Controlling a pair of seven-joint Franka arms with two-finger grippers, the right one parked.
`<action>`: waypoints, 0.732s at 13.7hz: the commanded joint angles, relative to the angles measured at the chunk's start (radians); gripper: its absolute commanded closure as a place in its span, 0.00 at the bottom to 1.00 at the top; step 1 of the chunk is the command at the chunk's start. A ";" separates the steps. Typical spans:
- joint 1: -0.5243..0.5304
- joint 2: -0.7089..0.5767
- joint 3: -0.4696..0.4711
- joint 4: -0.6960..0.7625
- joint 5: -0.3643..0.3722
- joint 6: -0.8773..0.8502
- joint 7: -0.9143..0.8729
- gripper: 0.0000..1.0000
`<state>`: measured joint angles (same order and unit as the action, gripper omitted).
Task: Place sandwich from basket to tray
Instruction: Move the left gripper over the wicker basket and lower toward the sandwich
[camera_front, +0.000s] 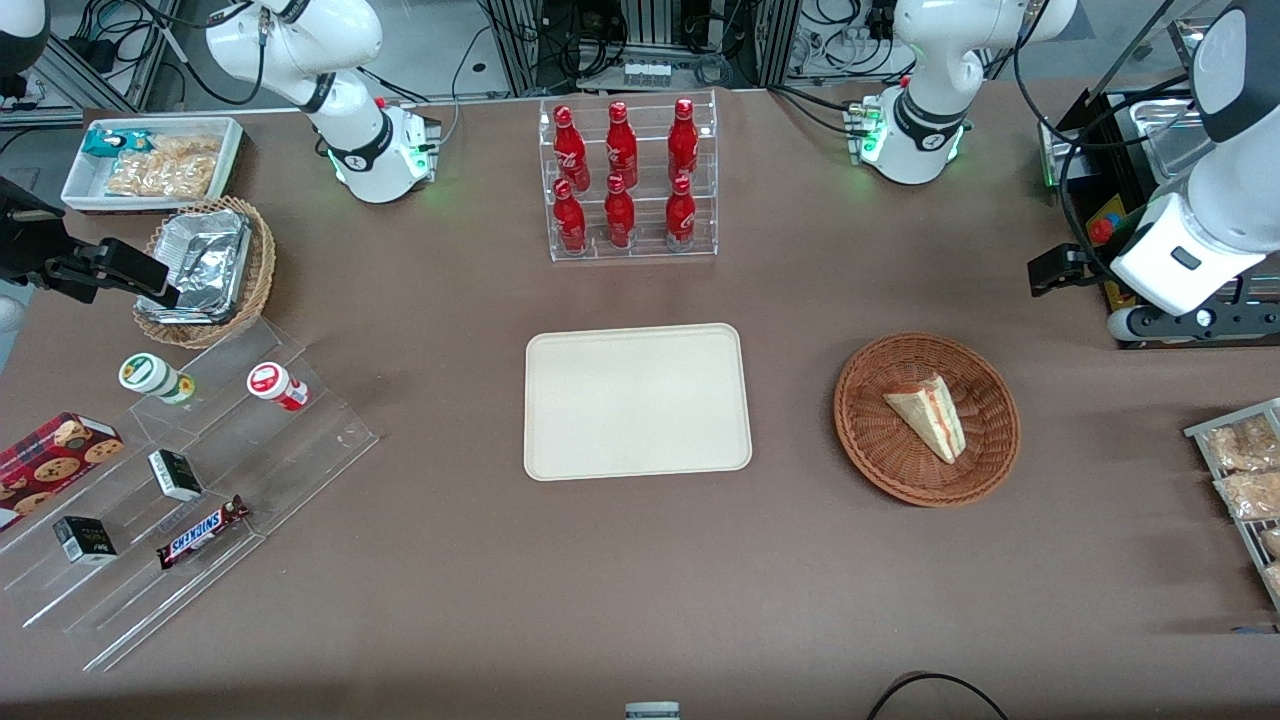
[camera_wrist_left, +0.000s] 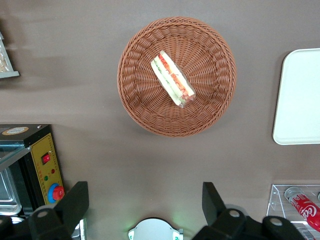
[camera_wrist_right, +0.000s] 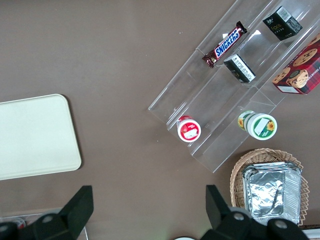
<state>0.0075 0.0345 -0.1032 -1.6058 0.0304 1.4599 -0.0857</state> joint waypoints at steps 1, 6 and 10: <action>0.005 0.012 -0.006 0.024 -0.017 -0.003 0.003 0.00; 0.006 0.031 -0.004 -0.032 -0.021 0.052 0.000 0.00; 0.006 0.036 -0.004 -0.140 -0.021 0.114 0.000 0.00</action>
<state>0.0075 0.0778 -0.1034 -1.6960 0.0204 1.5401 -0.0859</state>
